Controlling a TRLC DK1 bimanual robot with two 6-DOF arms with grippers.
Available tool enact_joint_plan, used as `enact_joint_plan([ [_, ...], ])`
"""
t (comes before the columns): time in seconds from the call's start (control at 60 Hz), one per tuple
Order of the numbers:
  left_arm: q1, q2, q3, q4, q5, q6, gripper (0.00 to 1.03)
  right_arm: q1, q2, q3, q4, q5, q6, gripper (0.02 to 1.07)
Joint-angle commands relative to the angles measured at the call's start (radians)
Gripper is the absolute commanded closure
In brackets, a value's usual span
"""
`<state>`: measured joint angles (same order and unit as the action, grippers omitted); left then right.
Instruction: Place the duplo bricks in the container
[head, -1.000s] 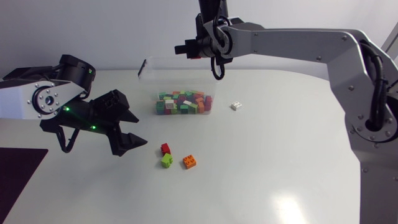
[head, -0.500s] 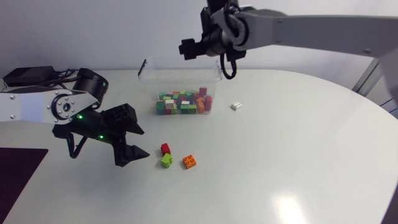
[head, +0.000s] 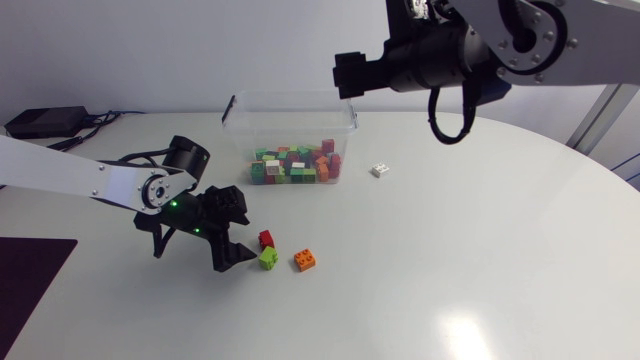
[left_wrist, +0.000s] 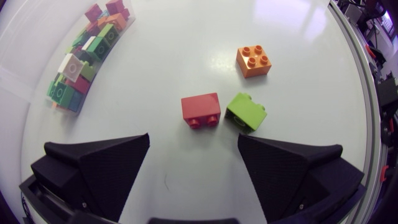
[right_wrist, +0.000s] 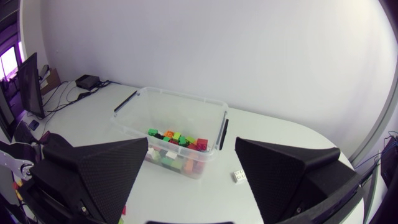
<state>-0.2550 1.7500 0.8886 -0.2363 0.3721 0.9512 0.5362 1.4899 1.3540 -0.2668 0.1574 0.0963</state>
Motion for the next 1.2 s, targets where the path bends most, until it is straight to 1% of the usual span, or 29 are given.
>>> enact_joint_plan([
  [0.0,-0.020,0.032,0.027,0.017,-0.001,0.021,0.05,-0.016,-0.040,-0.058,-0.009,-0.004,0.013,0.06],
  [0.117,-0.038,0.057,0.036,0.051,-0.001,0.001,0.05,-0.025,-0.062,-0.133,-0.002,-0.027,0.033,0.06],
  [0.25,-0.046,0.080,0.055,0.066,-0.001,-0.019,0.05,-0.021,-0.077,-0.210,0.012,-0.039,0.040,0.06],
  [0.367,-0.046,0.101,0.065,0.088,0.001,-0.048,0.09,-0.030,-0.077,-0.271,0.032,-0.045,0.040,0.06],
  [0.467,-0.046,0.121,0.075,0.095,-0.001,-0.060,0.11,-0.068,-0.065,-0.300,0.058,-0.075,0.039,0.06],
  [0.533,-0.046,0.138,0.084,0.095,-0.001,-0.065,0.18,-0.090,-0.053,-0.311,0.067,-0.085,0.037,0.06],
  [0.583,-0.043,0.144,0.088,0.095,0.001,-0.068,0.19,-0.104,-0.043,-0.320,0.084,-0.098,0.034,0.06],
  [0.633,-0.043,0.149,0.096,0.095,0.001,-0.072,0.24,-0.117,-0.033,-0.325,0.086,-0.102,0.033,0.06],
  [0.667,-0.043,0.152,0.099,0.094,0.001,-0.078,0.27,-0.124,-0.023,-0.326,0.086,-0.105,0.031,0.06],
  [0.683,-0.046,0.155,0.102,0.094,0.001,-0.080,0.30,-0.131,-0.014,-0.328,0.087,-0.110,0.029,0.06],
  [0.717,-0.047,0.157,0.105,0.094,0.001,-0.083,0.32,-0.139,-0.006,-0.329,0.090,-0.113,0.028,0.06],
  [0.75,-0.049,0.161,0.110,0.094,0.002,-0.088,0.39,-0.154,0.007,-0.332,0.104,-0.125,0.028,0.06],
  [0.833,-0.049,0.171,0.121,0.094,0.004,-0.104,0.49,-0.182,0.036,-0.329,0.112,-0.140,0.026,0.06],
  [0.85,-0.049,0.171,0.122,0.094,0.004,-0.106,0.53,-0.186,0.044,-0.329,0.112,-0.145,0.025,0.06],
  [0.867,-0.049,0.172,0.124,0.094,0.005,-0.106,0.60,-0.197,0.055,-0.326,0.115,-0.151,0.023,0.06],
  [0.883,-0.049,0.172,0.125,0.094,0.005,-0.108,0.65,-0.202,0.059,-0.326,0.118,-0.153,0.020,0.06],
  [0.9,-0.049,0.172,0.125,0.094,0.005,-0.108,0.66,-0.203,0.063,-0.326,0.120,-0.153,0.020,0.06],
  [0.917,-0.047,0.172,0.127,0.094,0.007,-0.109,0.72,-0.211,0.075,-0.325,0.127,-0.154,0.014,0.06],
  [1.05,-0.038,0.169,0.125,0.089,0.021,-0.112,0.75,-0.268,0.178,-0.276,0.141,-0.200,-0.030,0.06],
  [1.183,-0.033,0.100,0.104,0.065,0.025,-0.112,0.76,-0.320,0.320,-0.194,0.146,-0.266,-0.102,0.06],
])
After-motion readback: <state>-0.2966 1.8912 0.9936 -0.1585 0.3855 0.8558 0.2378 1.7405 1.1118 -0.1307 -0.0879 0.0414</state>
